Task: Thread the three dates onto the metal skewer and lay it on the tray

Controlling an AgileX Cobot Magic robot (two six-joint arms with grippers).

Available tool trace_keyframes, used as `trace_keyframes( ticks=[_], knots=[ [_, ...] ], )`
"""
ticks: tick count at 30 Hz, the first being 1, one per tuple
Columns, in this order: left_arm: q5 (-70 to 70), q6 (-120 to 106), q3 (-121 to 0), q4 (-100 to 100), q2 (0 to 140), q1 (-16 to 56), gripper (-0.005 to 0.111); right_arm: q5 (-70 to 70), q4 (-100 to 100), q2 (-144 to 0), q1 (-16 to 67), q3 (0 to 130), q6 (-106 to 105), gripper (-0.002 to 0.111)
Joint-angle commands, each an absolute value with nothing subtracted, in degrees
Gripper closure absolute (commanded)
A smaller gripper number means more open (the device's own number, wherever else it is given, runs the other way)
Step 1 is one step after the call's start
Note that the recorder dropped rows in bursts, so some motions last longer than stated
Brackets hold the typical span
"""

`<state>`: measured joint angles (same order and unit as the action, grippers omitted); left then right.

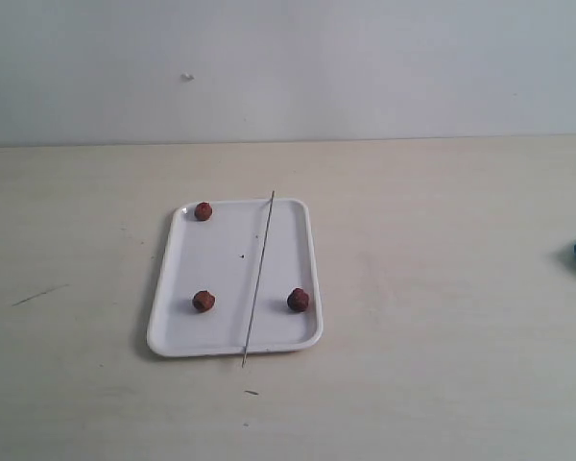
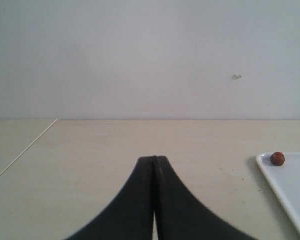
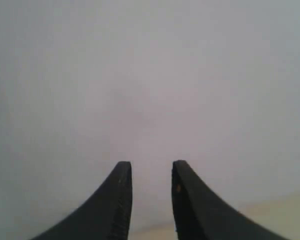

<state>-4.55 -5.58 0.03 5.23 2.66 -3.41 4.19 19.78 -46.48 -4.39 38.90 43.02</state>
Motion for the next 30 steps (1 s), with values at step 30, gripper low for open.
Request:
trace_keyframes(
  ticks=[30],
  knots=[
    [-4.6,-5.8,0.0,5.6,2.4,-3.5,0.107,-50.6,-9.3,-119.4,29.5,93.9,28.9,0.107]
  ],
)
